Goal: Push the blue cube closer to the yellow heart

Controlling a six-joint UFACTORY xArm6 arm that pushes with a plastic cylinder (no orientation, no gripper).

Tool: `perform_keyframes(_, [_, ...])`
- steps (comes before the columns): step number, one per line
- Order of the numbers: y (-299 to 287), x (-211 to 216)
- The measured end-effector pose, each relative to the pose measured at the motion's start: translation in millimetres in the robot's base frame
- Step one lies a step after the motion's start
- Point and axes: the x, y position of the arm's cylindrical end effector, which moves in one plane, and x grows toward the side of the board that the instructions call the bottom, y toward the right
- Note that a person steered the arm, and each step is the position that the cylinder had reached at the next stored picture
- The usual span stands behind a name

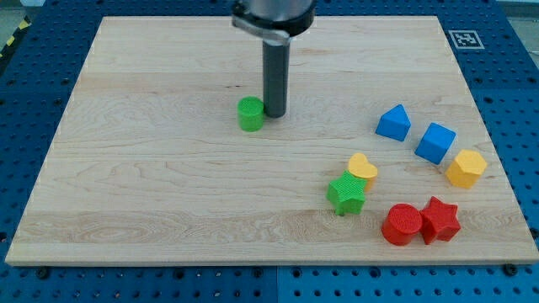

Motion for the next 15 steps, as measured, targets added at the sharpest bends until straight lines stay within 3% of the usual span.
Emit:
perform_keyframes(1, [-34.0,5.7])
perform_keyframes(3, [51.9,14.8])
perform_keyframes(7, [86.5,43.1])
perform_keyframes(10, [169.4,67.1])
perform_keyframes(13, [235.2,123.7])
perform_keyframes(15, [314.1,113.8])
